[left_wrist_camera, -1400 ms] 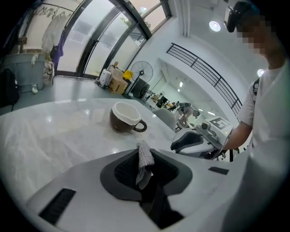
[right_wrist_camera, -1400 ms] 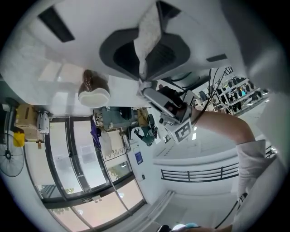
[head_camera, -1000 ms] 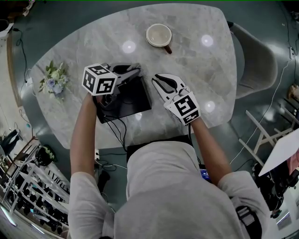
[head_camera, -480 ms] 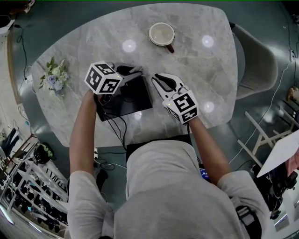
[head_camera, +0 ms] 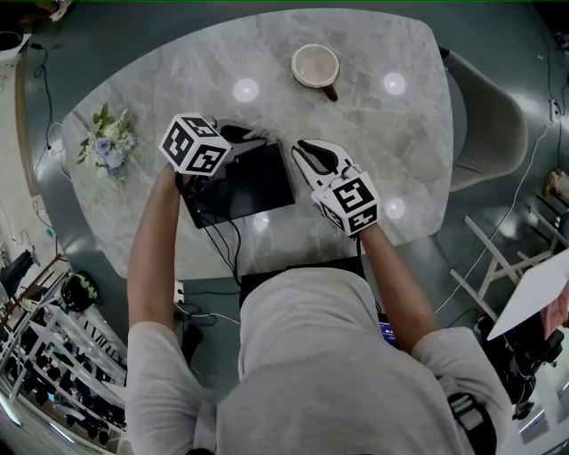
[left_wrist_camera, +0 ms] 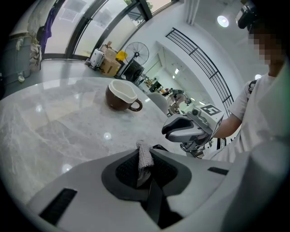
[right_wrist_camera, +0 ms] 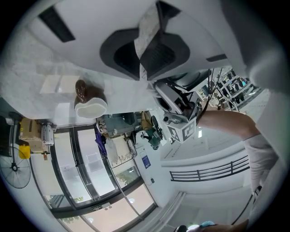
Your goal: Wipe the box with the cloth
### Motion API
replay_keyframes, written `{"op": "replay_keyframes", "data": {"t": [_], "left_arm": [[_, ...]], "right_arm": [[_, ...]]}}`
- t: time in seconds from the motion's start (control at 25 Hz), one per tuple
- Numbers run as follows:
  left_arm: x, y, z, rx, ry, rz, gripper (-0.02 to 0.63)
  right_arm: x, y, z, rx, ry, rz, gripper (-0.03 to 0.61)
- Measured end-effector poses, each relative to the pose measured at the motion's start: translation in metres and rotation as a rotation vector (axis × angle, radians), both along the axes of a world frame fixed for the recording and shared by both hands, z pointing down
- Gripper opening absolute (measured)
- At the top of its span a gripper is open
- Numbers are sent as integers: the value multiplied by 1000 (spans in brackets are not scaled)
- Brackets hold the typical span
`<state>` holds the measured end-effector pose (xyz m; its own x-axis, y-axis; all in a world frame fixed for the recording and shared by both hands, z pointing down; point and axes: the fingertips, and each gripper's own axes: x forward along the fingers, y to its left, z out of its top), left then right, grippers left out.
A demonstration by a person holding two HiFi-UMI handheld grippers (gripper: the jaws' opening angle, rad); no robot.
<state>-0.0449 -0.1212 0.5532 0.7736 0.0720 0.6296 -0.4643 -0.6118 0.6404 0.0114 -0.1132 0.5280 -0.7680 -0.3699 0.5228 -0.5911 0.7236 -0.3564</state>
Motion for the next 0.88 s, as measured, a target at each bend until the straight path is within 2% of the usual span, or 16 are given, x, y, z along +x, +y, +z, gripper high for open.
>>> {"op": "replay_keyframes", "data": {"t": [0.36, 0.88], "left_arm": [[-31, 11, 3, -5, -63, 31, 61], [-64, 24, 7, -37, -78, 105, 60]], "right_arm": [[-20, 5, -19, 10, -1, -14, 63], [-65, 34, -30, -10, 33, -45, 59]]}}
